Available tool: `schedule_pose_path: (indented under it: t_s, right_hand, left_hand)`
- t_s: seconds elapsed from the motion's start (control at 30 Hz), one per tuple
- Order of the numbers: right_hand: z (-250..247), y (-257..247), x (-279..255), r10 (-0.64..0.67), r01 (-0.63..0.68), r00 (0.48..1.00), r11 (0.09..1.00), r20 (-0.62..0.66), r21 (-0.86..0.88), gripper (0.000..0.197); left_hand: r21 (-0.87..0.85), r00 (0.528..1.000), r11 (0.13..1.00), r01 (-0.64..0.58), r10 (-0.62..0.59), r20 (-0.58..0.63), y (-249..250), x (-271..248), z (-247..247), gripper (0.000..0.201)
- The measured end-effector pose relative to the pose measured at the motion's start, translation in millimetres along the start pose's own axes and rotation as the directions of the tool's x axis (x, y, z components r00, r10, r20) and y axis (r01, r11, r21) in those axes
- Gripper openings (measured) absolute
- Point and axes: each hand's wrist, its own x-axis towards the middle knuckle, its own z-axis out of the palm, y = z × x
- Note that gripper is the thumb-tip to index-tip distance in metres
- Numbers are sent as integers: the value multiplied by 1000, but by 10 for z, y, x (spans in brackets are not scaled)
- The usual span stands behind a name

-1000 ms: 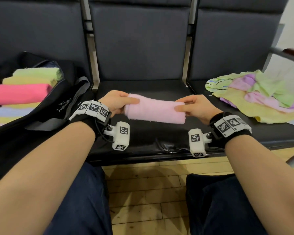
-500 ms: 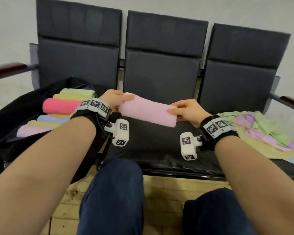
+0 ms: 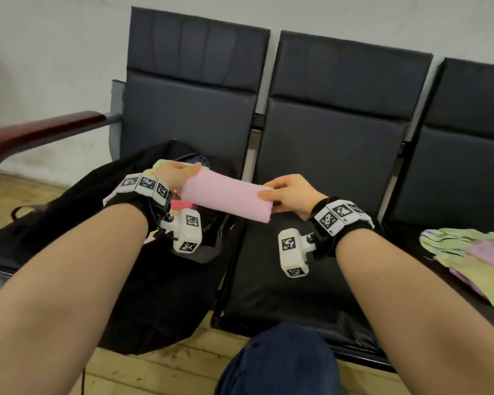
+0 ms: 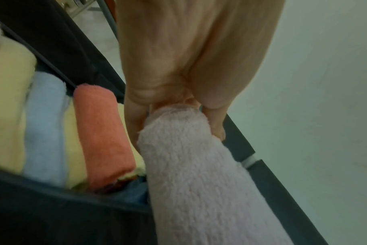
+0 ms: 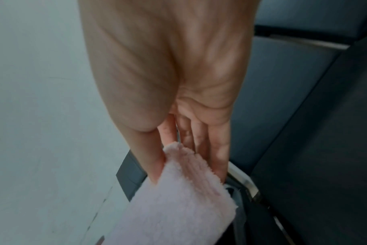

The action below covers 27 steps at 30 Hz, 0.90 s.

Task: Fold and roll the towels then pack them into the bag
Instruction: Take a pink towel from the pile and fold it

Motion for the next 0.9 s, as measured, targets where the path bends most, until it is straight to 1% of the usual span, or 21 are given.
schedule_pose_path:
  t_s: [0.07, 0.17, 0.2, 0.27, 0.3, 0.37, 0.43, 0.5, 0.57, 0.63, 0.7, 0.77, 0.83, 0.9]
  right_hand:
    - [186, -110, 207, 26, -26, 999, 1000, 20, 2, 19]
    - [456, -285, 480, 76, -78, 994, 997, 83, 18, 3]
    - [556, -347, 561, 94, -97, 990, 995, 101, 29, 2]
    - [764, -453, 708, 135, -140, 983, 990, 125, 34, 5]
    - [871, -486, 781, 155, -160, 979, 987, 134, 28, 11]
    - [1093, -523, 927, 198, -199, 969, 980, 149, -4, 24]
    - [1302, -517, 1033, 244, -239, 956, 970, 161, -49, 32]
    - [1489, -468, 1129, 290, -277, 941, 956, 177, -95, 31]
    - [1652, -425, 1228, 318, -291, 929, 944, 190, -157, 25]
    - [1761, -398, 1311, 328, -276, 923, 929, 201, -248, 29]
    - [1840, -390, 1375, 337, -252, 919, 900, 203, -355, 33]
    - [1884, -386, 1419, 353, -237, 915, 861, 194, -449, 35]
    - [1906, -363, 1460, 370, -239, 911, 832, 180, -500, 37]
    - [1908, -316, 1504, 372, -248, 913, 832, 168, -496, 39]
  left_hand:
    - [25, 999, 999, 35, -34, -27, -91, 167, -150, 43]
    - [0, 997, 998, 57, -57, -58, -196, 384, -403, 44]
    - [19, 994, 997, 76, -75, -80, -256, 482, -492, 44]
    - [39, 988, 991, 125, -121, -95, -413, 675, -650, 41]
    - [19, 985, 989, 147, -145, -99, -500, 769, -712, 41]
    - [-63, 973, 978, 198, -203, -106, -707, 966, -816, 51]
    - [-85, 962, 967, 240, -249, -109, -944, 1159, -883, 58]
    - [-57, 954, 961, 271, -276, -118, -1186, 1331, -904, 62]
    - [47, 947, 953, 299, -290, -141, -1393, 1435, -922, 65]
    - [158, 953, 942, 296, -281, -115, -1537, 1488, -915, 65]
    - [173, 956, 940, 293, -288, -59, -1623, 1545, -892, 64]
    - [203, 954, 932, 300, -297, -46, -1652, 1567, -858, 61]
    - [206, 961, 941, 269, -276, 4, -1648, 1600, -808, 56]
    - [178, 968, 956, 232, -245, 48, -1643, 1652, -766, 54]
